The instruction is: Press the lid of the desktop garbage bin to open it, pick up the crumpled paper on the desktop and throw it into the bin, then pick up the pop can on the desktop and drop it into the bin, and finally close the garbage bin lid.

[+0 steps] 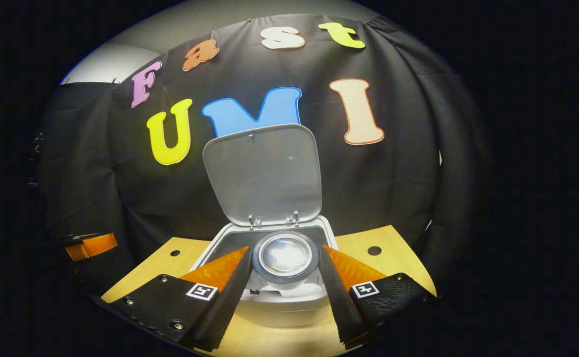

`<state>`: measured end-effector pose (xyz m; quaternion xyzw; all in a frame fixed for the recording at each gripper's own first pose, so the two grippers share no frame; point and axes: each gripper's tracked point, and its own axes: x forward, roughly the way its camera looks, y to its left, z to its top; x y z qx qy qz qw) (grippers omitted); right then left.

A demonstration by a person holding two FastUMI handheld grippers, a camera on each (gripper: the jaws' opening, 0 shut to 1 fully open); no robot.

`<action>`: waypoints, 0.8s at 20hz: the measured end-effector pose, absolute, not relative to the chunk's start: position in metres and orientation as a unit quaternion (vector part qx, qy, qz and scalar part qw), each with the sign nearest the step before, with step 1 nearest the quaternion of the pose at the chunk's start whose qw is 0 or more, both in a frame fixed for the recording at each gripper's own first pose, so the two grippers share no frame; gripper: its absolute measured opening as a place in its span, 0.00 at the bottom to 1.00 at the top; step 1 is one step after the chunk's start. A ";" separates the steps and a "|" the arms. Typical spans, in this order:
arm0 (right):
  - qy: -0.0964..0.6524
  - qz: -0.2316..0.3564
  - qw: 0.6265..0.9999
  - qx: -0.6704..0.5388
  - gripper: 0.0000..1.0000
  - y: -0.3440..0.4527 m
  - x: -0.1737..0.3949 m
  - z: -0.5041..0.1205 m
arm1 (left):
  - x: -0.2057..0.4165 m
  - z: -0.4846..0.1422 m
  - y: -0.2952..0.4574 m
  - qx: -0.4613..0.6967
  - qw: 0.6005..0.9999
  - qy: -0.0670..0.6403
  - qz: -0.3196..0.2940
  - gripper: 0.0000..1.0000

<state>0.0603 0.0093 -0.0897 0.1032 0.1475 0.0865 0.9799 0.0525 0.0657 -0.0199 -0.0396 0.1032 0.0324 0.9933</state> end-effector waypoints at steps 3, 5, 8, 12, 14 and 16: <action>0.153 0.084 0.978 0.110 0.84 0.008 0.063 -0.094 | 0.056 -0.022 0.065 -0.042 0.993 0.106 0.031 0.77; 0.153 0.085 0.978 0.115 0.86 0.008 0.065 -0.094 | 0.059 -0.024 0.063 -0.041 0.993 0.108 0.030 0.80; 0.154 0.082 0.978 0.115 0.87 0.007 0.068 -0.094 | 0.064 -0.025 0.059 -0.041 0.993 0.109 0.026 0.77; 0.151 0.081 0.979 0.112 0.87 0.004 0.072 -0.092 | 0.072 -0.027 0.053 -0.039 0.993 0.110 0.020 0.81; 0.148 0.081 0.980 0.110 0.87 0.003 0.074 -0.087 | 0.074 -0.027 0.049 -0.038 0.993 0.111 0.017 0.81; 0.138 0.080 0.981 0.109 0.87 0.001 0.078 -0.078 | 0.076 -0.028 0.047 -0.037 0.993 0.111 0.014 0.81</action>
